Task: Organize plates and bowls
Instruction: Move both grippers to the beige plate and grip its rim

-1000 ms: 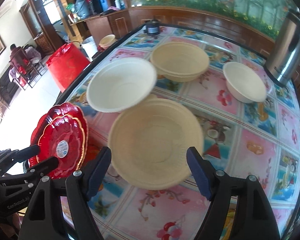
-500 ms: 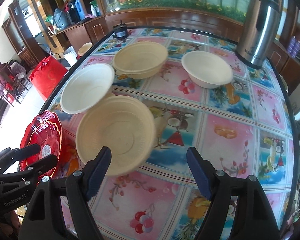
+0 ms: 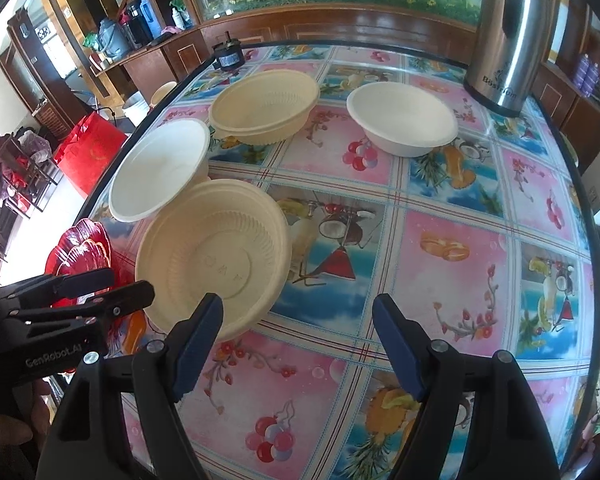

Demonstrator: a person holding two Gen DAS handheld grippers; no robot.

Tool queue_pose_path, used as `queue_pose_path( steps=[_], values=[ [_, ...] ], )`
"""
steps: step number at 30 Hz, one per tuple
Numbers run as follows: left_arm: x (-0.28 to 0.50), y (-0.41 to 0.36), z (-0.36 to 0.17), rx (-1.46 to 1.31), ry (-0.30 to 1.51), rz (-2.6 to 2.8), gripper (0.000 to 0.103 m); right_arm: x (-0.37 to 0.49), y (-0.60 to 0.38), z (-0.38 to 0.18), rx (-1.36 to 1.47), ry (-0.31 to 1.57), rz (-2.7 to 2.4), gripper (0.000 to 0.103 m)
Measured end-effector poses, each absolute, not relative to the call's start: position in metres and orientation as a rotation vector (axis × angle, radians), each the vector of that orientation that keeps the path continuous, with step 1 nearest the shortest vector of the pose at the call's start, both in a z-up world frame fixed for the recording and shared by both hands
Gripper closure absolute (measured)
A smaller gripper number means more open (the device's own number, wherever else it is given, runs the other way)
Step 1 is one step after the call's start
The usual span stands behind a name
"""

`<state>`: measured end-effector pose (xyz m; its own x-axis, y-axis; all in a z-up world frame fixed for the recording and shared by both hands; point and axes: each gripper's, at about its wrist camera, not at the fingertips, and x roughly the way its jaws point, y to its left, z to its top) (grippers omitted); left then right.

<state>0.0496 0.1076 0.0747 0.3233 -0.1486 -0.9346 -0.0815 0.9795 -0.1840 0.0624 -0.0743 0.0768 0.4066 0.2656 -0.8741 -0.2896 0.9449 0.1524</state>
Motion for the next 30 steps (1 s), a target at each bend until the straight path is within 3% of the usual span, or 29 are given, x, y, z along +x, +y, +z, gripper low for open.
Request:
queue_pose_path(
  steps=[11,13,18,30],
  values=[
    [0.068,0.102,0.060,-0.200,1.270,-0.054,0.042,0.091,-0.059,0.056,-0.030,1.167,0.368,0.055],
    [0.069,0.102,0.058,-0.203,1.274,-0.055,0.042,0.099,-0.055,0.049,-0.028,1.185,0.362,0.056],
    [0.071,0.099,0.057,-0.200,1.281,-0.065,0.042,0.107,-0.055,0.036,-0.005,1.242,0.368,0.089],
    [0.072,0.069,0.049,-0.159,1.297,-0.125,0.043,0.090,-0.083,0.040,-0.001,1.253,0.331,0.090]
  ],
)
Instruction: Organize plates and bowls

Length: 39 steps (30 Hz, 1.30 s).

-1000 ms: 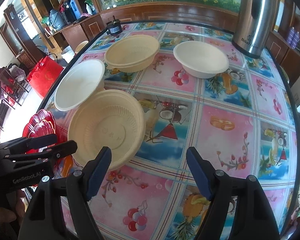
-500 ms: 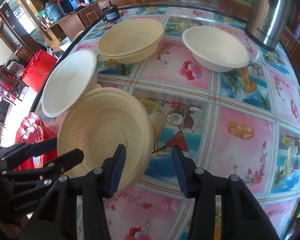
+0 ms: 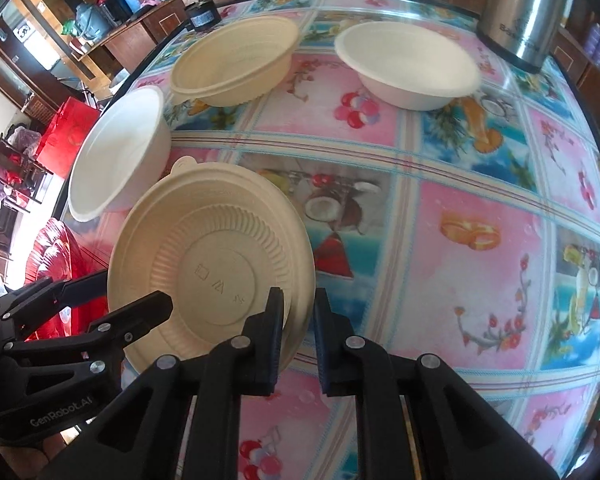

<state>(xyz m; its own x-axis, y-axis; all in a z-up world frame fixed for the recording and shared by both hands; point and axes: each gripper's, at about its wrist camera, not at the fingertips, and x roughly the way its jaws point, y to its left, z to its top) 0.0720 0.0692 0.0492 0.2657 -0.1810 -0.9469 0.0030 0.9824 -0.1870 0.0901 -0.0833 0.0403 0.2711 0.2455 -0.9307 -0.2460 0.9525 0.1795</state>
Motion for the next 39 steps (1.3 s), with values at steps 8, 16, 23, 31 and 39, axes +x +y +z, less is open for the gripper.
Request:
queue_pose_path(
  steps=[8,16,23,31,39],
  values=[
    [0.071,0.054,0.046,-0.139,1.289,-0.151,0.059,0.082,-0.100,0.041,-0.007,1.247,0.290,0.090],
    [0.069,0.052,0.048,-0.129,1.278,-0.160,0.077,0.077,-0.112,0.042,0.011,1.249,0.258,0.090],
    [0.065,0.050,0.055,-0.123,1.258,-0.159,0.077,0.074,-0.113,0.046,0.008,1.235,0.254,0.090],
    [0.061,0.056,0.067,-0.122,1.230,-0.146,0.077,0.070,-0.109,0.055,0.002,1.207,0.263,0.090],
    [0.053,0.064,0.079,-0.120,1.200,-0.126,0.077,0.067,-0.102,0.064,0.009,1.186,0.283,0.090]
  ],
)
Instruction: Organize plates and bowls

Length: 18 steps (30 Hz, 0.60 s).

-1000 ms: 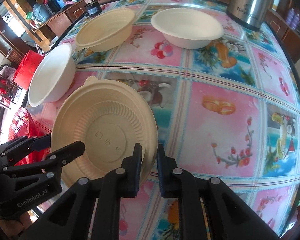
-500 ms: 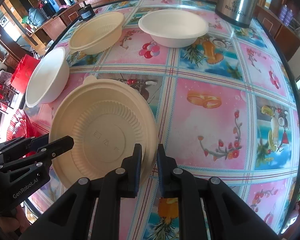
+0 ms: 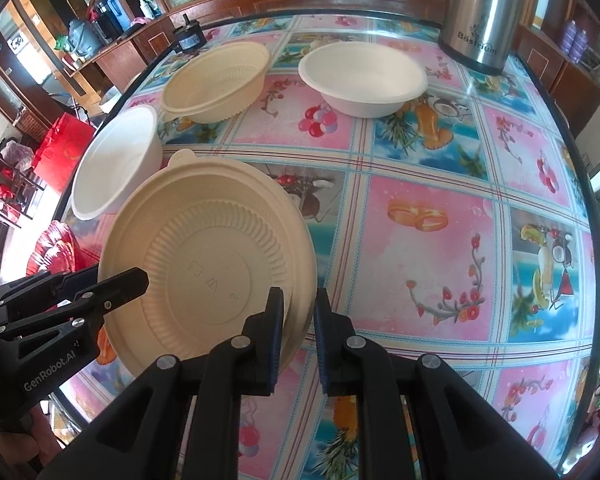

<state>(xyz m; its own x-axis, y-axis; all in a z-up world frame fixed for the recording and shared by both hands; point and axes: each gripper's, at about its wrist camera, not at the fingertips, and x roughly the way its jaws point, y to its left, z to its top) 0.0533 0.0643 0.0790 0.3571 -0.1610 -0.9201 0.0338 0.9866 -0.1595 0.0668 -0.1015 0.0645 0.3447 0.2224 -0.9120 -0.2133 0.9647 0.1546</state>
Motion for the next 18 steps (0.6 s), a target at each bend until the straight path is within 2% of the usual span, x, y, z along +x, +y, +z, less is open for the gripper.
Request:
queue_pose_path(
  steps=[18],
  values=[
    [0.036,0.096,0.099,-0.138,1.172,-0.072,0.077,0.061,-0.071,0.083,-0.012,1.148,0.345,0.090]
  ],
)
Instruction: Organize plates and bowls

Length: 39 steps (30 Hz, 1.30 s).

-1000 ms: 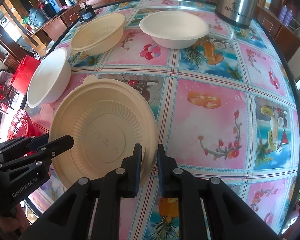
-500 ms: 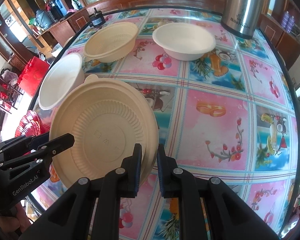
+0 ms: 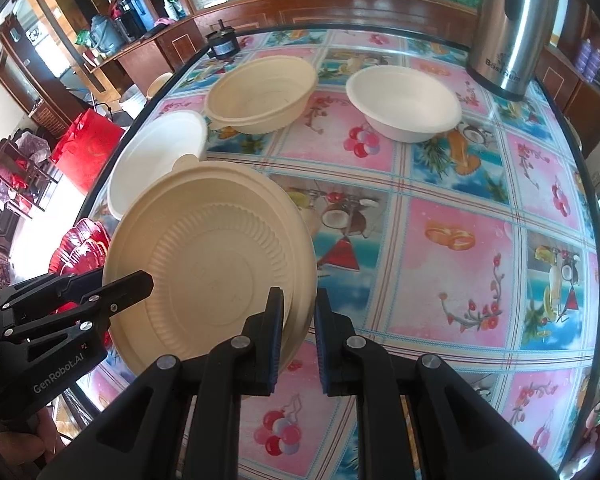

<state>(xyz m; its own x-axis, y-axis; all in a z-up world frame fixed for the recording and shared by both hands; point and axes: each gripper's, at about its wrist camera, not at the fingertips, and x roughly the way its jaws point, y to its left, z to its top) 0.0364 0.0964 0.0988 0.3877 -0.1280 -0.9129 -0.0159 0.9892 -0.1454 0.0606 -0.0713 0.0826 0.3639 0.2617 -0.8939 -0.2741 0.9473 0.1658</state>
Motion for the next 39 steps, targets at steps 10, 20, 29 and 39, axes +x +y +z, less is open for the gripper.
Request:
queue_pose_path(
  steps=[10,20,29,39],
  values=[
    [0.024,0.119,0.107,-0.160,1.157,-0.028,0.077,0.058,-0.050,0.091,-0.023,1.126,0.389,0.090],
    [0.008,0.149,0.113,-0.185,1.139,0.038,0.077,0.053,-0.021,0.094,-0.049,1.117,0.447,0.090],
    [-0.010,0.184,0.116,-0.222,1.126,0.106,0.077,0.048,0.014,0.094,-0.081,1.109,0.505,0.090],
    [-0.032,0.227,0.111,-0.270,1.133,0.186,0.077,0.038,0.058,0.093,-0.118,1.116,0.595,0.089]
  ],
)
